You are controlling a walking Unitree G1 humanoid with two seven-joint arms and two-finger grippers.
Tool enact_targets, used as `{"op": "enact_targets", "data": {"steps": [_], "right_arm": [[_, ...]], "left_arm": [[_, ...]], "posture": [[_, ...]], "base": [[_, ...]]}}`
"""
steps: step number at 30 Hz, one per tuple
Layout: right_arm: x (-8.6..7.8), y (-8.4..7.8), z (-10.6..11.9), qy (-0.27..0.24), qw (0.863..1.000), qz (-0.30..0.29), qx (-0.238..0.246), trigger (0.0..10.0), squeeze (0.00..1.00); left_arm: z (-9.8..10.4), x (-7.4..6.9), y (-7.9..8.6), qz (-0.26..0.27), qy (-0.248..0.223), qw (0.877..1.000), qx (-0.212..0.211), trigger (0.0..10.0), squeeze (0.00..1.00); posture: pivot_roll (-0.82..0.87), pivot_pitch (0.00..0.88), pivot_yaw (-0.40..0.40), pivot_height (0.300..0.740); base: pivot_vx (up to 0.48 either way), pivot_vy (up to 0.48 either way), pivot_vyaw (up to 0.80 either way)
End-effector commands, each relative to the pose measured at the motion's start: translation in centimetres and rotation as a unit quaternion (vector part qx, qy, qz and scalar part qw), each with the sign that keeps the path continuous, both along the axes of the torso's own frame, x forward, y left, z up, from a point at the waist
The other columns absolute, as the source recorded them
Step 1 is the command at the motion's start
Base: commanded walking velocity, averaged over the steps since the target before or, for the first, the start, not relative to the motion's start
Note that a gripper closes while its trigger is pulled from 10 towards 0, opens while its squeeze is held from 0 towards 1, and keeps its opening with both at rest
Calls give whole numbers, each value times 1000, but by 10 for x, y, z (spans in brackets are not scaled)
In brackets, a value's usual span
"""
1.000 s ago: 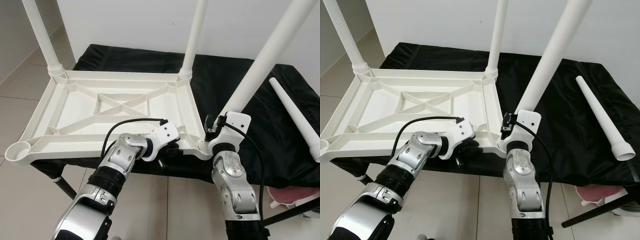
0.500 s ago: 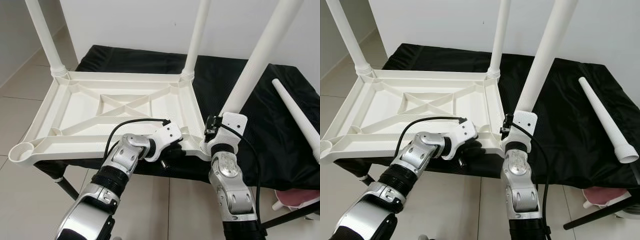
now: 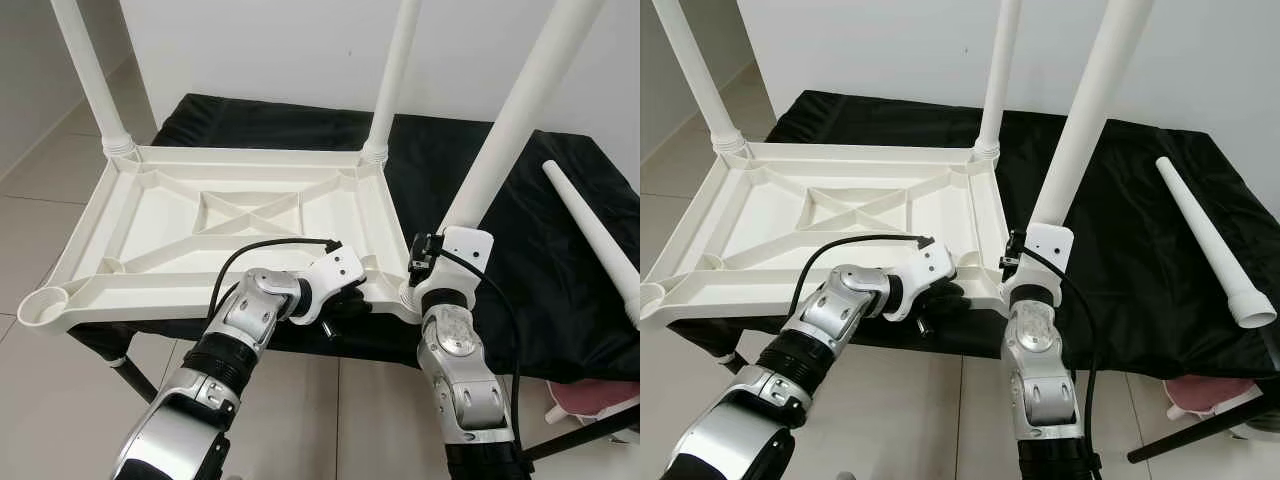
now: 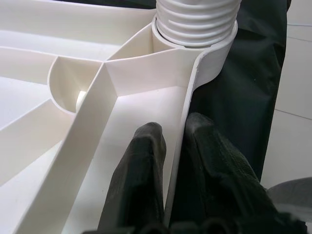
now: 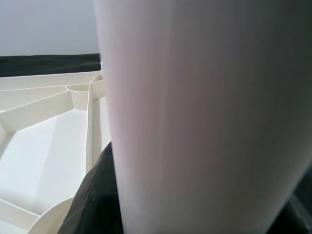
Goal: Building children table
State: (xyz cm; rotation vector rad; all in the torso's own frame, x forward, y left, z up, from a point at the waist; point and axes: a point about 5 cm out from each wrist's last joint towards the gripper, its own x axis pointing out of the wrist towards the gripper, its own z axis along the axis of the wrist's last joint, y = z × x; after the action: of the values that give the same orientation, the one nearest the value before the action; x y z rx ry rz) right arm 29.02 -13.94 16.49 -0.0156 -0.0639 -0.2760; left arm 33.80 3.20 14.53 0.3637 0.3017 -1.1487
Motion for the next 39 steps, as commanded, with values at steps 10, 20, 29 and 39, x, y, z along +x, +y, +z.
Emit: {"op": "enact_targets", "data": {"steps": [10,20,29,39], "right_arm": [[-20,-26,-77,198,978,-62,-5,10000,0],[-20,-26,-77,198,978,-62,-5,10000,0],[-20,-26,-77,198,978,-62,-5,10000,0],[-7,-18,-54,138,990,5,-13,10000,0]], "left_arm": [[33,18,5,98,-93,990,-29,10000,0],[33,18,5,98,-93,990,-29,10000,0],[33,18,5,98,-93,990,-29,10000,0],[41,10,22,148,-127,976,-95,10000,0]], "posture": [[-13,137,-2,740],[-13,137,-2,740],[-13,137,-2,740],[-17,0,0,740]], "base": [[0,0,0],[0,0,0],[0,0,0],[0,0,0]]}}
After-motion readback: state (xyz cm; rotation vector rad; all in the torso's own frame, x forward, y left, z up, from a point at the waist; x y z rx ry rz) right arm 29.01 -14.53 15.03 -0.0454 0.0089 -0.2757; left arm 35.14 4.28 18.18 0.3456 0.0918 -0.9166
